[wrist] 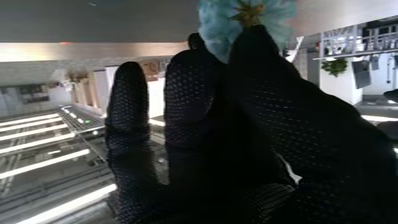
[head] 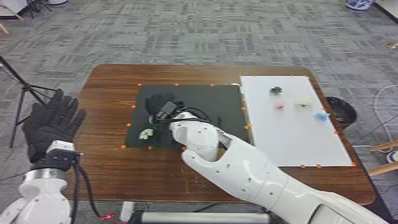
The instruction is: Arrange flowers
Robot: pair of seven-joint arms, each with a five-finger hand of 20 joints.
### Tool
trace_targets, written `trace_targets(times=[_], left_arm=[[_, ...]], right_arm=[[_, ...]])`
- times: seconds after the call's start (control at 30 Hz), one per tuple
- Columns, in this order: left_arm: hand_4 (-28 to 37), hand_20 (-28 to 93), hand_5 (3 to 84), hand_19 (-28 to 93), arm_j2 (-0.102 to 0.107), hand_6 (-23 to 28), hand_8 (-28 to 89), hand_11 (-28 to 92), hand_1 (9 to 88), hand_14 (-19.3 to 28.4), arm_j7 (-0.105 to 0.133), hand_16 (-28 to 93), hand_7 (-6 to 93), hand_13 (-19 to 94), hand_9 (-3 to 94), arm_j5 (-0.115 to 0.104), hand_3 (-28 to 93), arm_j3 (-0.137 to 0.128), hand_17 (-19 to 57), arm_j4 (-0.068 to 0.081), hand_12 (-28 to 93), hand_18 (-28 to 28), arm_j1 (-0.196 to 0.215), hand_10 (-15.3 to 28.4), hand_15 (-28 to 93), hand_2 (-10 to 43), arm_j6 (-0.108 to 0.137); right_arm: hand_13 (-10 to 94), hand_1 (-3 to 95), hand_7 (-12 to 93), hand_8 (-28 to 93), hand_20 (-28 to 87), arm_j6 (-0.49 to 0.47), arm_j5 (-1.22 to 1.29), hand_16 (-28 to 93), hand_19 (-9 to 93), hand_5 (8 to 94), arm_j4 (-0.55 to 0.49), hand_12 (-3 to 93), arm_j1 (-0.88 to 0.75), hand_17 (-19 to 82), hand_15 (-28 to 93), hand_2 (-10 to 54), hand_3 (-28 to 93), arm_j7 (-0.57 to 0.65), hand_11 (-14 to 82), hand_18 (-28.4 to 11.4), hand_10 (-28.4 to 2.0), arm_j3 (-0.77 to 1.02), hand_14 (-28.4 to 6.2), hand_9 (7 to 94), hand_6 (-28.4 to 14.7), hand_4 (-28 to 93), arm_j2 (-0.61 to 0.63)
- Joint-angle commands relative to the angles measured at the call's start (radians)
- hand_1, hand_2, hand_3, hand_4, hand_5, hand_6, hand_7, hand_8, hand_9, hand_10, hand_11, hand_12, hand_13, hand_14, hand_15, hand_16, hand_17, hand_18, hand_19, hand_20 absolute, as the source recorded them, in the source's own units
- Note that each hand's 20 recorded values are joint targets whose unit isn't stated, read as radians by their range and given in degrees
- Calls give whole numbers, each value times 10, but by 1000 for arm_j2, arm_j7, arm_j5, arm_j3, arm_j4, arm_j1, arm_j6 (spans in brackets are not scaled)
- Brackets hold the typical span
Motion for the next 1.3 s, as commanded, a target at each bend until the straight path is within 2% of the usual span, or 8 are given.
trace_targets(times=[0.03, 0.2, 0.6, 0.8, 0.83, 0.97, 1.1, 1.3], left_arm=[[-283, 112, 368, 178, 0, 52, -88, 129, 217, 91, 15, -31, 98, 206, 261, -10, 705, 0, -39, -6, 73, 94, 12, 115, 129, 177, 8], [-283, 112, 370, 179, -1, 52, -89, 131, 219, 92, 20, -31, 99, 206, 261, -14, 703, 0, -40, -7, 73, 94, 17, 115, 133, 176, 11], [-283, 113, 371, 183, -8, 52, -89, 133, 221, 93, 11, -32, 101, 208, 262, -13, 704, 1, -40, -8, 73, 96, 19, 115, 136, 173, 17], [-283, 112, 371, 182, -10, 53, -89, 132, 220, 94, 8, -32, 100, 209, 263, -13, 705, 0, -39, -8, 73, 96, 24, 115, 138, 173, 17], [-283, 113, 371, 182, -4, 53, -89, 132, 221, 94, 16, -32, 101, 209, 263, -14, 704, 10, -39, -6, 73, 96, 21, 115, 139, 173, 19], [-283, 114, 372, 186, -10, 53, -89, 136, 221, 94, -3, -33, 101, 209, 266, -6, 703, 12, -40, -3, 74, 97, 8, 114, 140, 173, 15], [-283, 114, 372, 186, -8, 53, -89, 136, 221, 94, 1, -34, 101, 210, 267, -7, 704, 11, -40, -3, 74, 97, 9, 115, 140, 173, 16], [-283, 113, 373, 185, -10, 54, -89, 137, 221, 94, -5, -34, 101, 210, 267, -8, 703, 11, -40, -3, 75, 97, 14, 115, 141, 172, 13]], right_arm=[[654, 545, 261, -160, 312, -25, -2, 461, 716, 607, -14, 189, -5, 286, 583, -95, 756, 8, 205, -211, -113, 11, -41, 646, 15, -283, 9], [661, 520, 235, -154, 310, -14, 9, 432, 717, 598, -24, 175, -2, 287, 594, -95, 774, 18, 191, -212, -117, 5, -49, 646, 9, -283, 15], [674, 474, 203, -137, 308, -21, 41, 392, 728, 591, -61, 151, -5, 297, 649, -95, 807, 35, 150, -215, -134, 3, -69, 616, -2, -283, 24], [682, 462, 189, -132, 310, 1, 59, 371, 738, 581, -77, 147, -8, 303, 665, -95, 817, 26, 142, -216, -131, 0, -75, 605, -8, -283, 30], [685, 467, 183, -132, 310, 20, 61, 366, 740, 581, -73, 145, -4, 305, 667, -95, 813, 29, 141, -216, -129, -8, -74, 611, -8, -283, 31], [720, 537, 188, -132, 314, 119, 36, 396, 746, 610, -38, 152, 0, 320, 627, -95, 787, 16, 149, -215, -100, -25, -52, 683, 6, -278, 30], [751, 612, 207, -140, 329, 153, 26, 421, 754, 652, -22, 262, 1, 333, 604, -95, 769, 3, 74, -210, -61, -27, -39, 770, 32, -279, 28], [758, 629, 211, -141, 295, 152, 23, 433, 787, 661, -25, 302, -5, 336, 607, -95, 761, 13, 51, -210, -57, -29, -31, 799, 35, -282, 35]])
